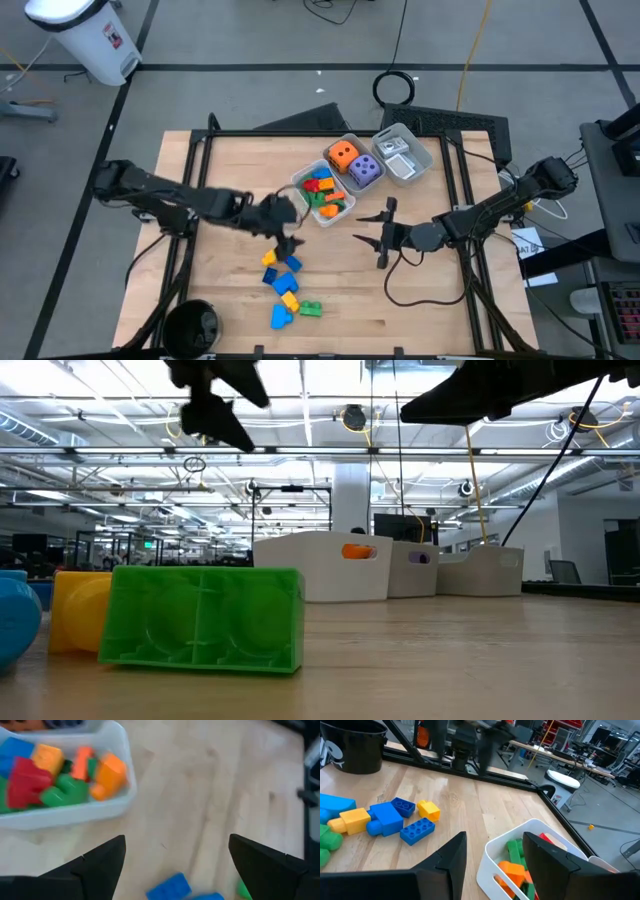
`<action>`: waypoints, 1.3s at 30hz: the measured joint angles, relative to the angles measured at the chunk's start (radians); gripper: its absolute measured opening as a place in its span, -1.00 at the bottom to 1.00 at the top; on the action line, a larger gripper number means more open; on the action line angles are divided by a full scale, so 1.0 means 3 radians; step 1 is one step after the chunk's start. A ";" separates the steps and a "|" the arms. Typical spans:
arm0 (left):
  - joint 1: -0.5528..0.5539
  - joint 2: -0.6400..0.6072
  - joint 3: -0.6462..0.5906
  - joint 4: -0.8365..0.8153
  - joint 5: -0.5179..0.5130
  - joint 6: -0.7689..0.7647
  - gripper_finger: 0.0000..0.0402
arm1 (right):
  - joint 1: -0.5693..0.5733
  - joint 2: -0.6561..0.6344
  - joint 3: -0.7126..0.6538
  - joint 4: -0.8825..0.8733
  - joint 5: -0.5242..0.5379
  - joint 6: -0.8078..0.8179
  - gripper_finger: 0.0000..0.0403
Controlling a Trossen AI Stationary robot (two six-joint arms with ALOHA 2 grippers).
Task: Pick & Place Toys
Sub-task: Put the yellow game piece into the white bin
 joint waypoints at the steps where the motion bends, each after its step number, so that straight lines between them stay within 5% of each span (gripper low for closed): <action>1: -0.0101 0.0007 0.0000 -0.0022 -0.0022 -0.0039 0.79 | 0.0000 0.0000 0.0000 0.0005 -0.0001 0.0000 -0.18; 7: -0.0635 0.0263 0.0001 -0.0463 -0.0024 -0.0099 0.79 | -0.0001 0.0000 0.0000 0.0017 -0.0001 0.0087 -0.18; 16: -0.0872 0.0689 -0.0042 -0.1257 -0.0093 -0.1214 0.79 | -0.0001 0.0000 0.0000 0.0038 -0.0001 0.0089 -0.18; 39: -0.0465 0.0793 -0.0798 -0.0405 0.0164 -0.1346 0.79 | 0.0000 0.0001 0.0001 0.0019 0.0000 0.0089 -0.18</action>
